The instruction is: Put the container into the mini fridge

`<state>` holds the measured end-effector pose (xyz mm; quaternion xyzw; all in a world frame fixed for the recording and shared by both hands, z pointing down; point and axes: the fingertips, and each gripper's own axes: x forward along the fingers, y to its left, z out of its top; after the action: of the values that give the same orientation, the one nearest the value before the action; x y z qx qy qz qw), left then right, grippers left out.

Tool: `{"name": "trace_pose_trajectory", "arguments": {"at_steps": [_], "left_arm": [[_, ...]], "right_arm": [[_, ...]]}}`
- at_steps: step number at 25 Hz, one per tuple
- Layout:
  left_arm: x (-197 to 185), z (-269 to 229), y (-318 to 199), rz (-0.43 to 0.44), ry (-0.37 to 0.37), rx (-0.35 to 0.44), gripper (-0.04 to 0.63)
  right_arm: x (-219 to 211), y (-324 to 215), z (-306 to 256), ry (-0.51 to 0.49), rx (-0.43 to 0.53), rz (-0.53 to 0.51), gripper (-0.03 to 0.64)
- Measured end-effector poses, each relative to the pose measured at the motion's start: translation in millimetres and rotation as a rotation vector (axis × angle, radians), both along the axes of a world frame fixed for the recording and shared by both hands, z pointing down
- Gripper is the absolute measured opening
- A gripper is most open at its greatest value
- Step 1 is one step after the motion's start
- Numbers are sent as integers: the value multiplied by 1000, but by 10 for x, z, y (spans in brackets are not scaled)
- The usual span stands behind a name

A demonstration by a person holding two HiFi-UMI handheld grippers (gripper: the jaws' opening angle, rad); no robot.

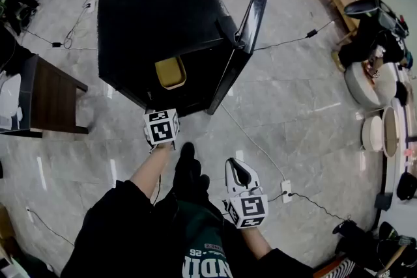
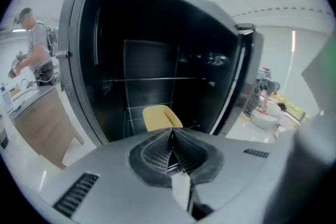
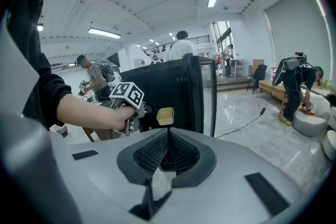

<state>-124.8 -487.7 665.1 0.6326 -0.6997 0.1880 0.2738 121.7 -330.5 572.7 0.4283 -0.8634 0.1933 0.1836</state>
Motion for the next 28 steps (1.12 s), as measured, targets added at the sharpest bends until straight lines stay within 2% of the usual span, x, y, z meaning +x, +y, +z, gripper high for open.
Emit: {"name": "trace_pose_trajectory", "arguments": {"at_steps": [12,16,22,28], "left_arm": [[471,-370,782,239,14,23,14],[568,-456,1098,262,29,25,14],[792,-673,1539,306,86,85,14],[944,-681,1970,363,114,85,14]], "right_arm": [[6,84,-105,-42,17,12,37],[-18,141,-136,-51,16,5,35],[-52,286,-133,-60,8,-11,35],[-39,377,-111,-68,0,-14,34]]}}
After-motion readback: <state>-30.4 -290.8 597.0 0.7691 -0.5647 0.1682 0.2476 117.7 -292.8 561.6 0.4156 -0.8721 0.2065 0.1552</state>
